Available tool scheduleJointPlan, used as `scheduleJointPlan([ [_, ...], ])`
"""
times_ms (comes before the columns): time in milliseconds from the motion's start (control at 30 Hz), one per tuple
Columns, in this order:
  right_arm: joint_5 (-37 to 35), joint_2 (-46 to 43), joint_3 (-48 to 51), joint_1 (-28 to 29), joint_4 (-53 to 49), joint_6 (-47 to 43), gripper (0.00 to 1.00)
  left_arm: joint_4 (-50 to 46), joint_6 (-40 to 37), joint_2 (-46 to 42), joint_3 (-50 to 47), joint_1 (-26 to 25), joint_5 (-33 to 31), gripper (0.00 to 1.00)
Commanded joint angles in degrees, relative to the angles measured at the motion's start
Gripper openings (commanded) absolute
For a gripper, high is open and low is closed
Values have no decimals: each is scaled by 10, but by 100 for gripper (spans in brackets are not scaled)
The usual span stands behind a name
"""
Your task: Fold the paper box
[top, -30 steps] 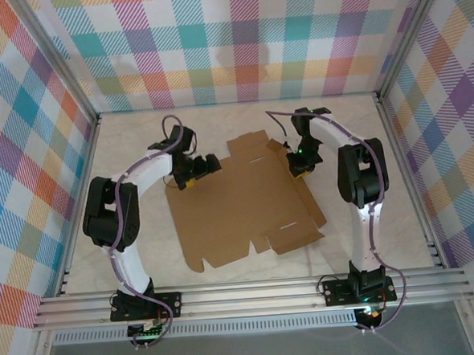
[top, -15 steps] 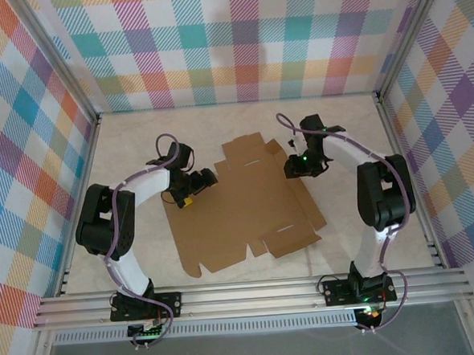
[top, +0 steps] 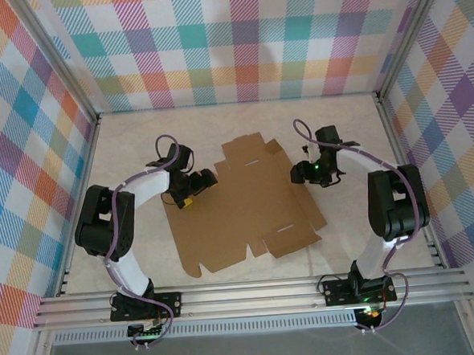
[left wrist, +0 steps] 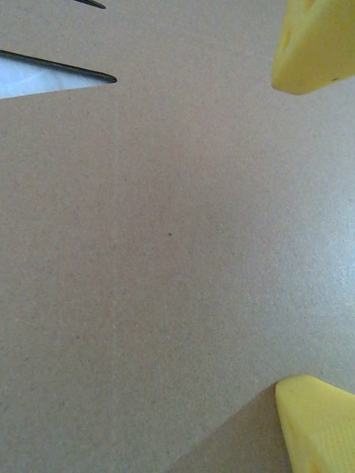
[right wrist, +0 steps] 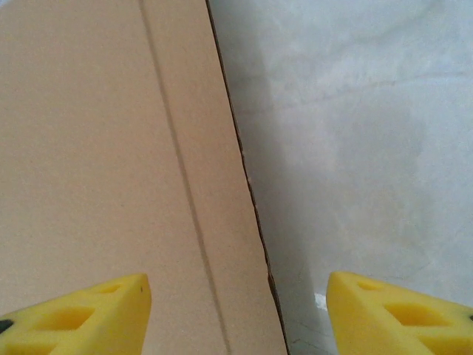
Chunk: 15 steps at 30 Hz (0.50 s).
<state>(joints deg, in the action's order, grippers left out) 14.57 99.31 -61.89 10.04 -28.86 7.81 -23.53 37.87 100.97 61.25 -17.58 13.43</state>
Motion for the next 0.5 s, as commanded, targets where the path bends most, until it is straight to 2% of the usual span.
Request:
scheduleJointPlan([
  [0, 30, 3, 21, 1, 38, 13, 62, -13, -10, 5, -21, -3, -10, 99],
  [167, 63, 23, 13, 1, 31, 0, 62, -14, -11, 5, -21, -3, -7, 99],
  [267, 78, 28, 6, 1, 30, -5, 57, -14, -12, 5, -21, -3, -5, 99],
  [467, 85, 26, -4, 2, 9, -27, 33, -16, -13, 0, -21, -2, -8, 100],
])
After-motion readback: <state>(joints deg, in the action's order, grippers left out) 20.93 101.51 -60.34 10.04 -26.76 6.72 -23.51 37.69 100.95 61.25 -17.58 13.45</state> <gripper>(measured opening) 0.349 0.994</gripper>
